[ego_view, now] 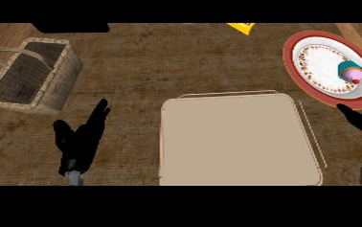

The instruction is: Pick the cupcake from the tray and place it in the plate

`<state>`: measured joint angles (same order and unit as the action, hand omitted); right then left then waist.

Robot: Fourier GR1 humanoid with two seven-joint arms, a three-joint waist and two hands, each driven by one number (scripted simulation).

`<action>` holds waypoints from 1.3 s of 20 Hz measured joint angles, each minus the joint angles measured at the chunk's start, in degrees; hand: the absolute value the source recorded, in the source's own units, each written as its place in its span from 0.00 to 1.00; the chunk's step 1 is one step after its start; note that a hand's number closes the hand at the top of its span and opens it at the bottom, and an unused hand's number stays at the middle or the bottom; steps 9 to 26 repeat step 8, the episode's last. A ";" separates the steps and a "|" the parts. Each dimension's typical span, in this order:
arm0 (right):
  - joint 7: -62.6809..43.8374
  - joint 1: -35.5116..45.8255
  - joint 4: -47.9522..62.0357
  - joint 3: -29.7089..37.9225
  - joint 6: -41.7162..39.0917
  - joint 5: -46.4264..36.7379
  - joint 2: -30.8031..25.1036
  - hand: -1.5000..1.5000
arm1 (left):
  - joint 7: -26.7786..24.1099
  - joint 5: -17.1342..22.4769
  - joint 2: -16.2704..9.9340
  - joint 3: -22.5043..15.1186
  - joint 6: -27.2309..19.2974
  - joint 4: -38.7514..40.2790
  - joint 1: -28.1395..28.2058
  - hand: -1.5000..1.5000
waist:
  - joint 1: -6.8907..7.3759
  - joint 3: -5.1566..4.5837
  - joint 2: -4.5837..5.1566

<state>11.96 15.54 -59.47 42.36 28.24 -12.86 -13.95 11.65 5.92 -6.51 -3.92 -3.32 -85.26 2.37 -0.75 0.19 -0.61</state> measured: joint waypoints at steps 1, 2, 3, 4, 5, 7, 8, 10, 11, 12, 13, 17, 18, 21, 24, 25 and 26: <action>-1.65 -1.49 -2.70 -1.23 0.26 -0.66 1.10 0.00 | -0.09 0.14 -0.08 0.17 0.26 -0.12 0.11 0.50 | 0.06 0.01 0.00; -3.00 -2.79 -4.49 -2.07 0.34 -1.12 1.43 0.00 | -0.17 0.12 -0.12 0.31 0.50 0.34 -0.23 0.50 | 0.15 0.04 0.02; -3.94 -4.52 -6.71 -3.06 0.47 -1.66 2.62 0.00 | 0.13 -0.03 0.02 0.18 0.32 -0.19 -0.01 0.50 | 0.19 0.03 0.02; -5.01 -6.22 -9.20 -4.20 0.57 -2.26 3.91 0.00 | -0.46 -0.18 0.00 0.22 0.43 -0.27 0.32 0.50 | 0.21 0.04 0.03; -5.70 -7.43 -10.73 -5.08 0.84 -2.68 4.83 0.00 | -0.52 -0.67 0.48 -0.12 0.14 0.30 -0.22 0.50 | 0.26 0.05 0.05; -7.44 -10.08 -14.80 -6.73 1.65 -3.55 6.76 0.00 | 0.02 -0.72 0.64 -0.01 0.27 0.85 -0.95 0.50 | 0.34 0.08 0.07; -8.35 -10.58 -15.87 -7.28 1.88 -3.60 6.75 0.00 | -0.16 -0.62 0.74 0.11 0.57 0.90 -0.98 0.50 | 0.42 0.11 0.08; -8.35 -10.58 -15.87 -7.28 1.88 -3.60 6.75 0.00 | -0.16 -0.62 0.74 0.11 0.57 0.90 -0.98 0.50 | 0.42 0.11 0.08; -8.35 -10.58 -15.87 -7.28 1.88 -3.60 6.75 0.00 | -0.16 -0.62 0.74 0.11 0.57 0.90 -0.98 0.50 | 0.42 0.11 0.08; -8.35 -10.58 -15.87 -7.28 1.88 -3.60 6.75 0.00 | -0.16 -0.62 0.74 0.11 0.57 0.90 -0.98 0.50 | 0.42 0.11 0.08; -8.35 -10.58 -15.87 -7.28 1.88 -3.60 6.75 0.00 | -0.16 -0.62 0.74 0.11 0.57 0.90 -0.98 0.50 | 0.42 0.11 0.08; -8.35 -10.58 -15.87 -7.28 1.88 -3.60 6.75 0.00 | -0.16 -0.62 0.74 0.11 0.57 0.90 -0.98 0.50 | 0.42 0.11 0.08; -8.35 -10.58 -15.87 -7.28 1.88 -3.60 6.75 0.00 | -0.16 -0.62 0.74 0.11 0.57 0.90 -0.98 0.50 | 0.42 0.11 0.08; -8.35 -10.58 -15.87 -7.28 1.88 -3.60 6.75 0.00 | -0.16 -0.62 0.74 0.11 0.57 0.90 -0.98 0.50 | 0.42 0.11 0.08; -8.35 -10.58 -15.87 -7.28 1.88 -3.60 6.75 0.00 | -0.16 -0.62 0.74 0.11 0.57 0.90 -0.98 0.50 | 0.42 0.11 0.08; -8.35 -10.58 -15.87 -7.28 1.88 -3.60 6.75 0.00 | -0.16 -0.62 0.74 0.11 0.57 0.90 -0.98 0.50 | 0.42 0.11 0.08; -8.35 -10.58 -15.87 -7.28 1.88 -3.60 6.75 0.00 | -0.16 -0.62 0.74 0.11 0.57 0.90 -0.98 0.50 | 0.42 0.11 0.08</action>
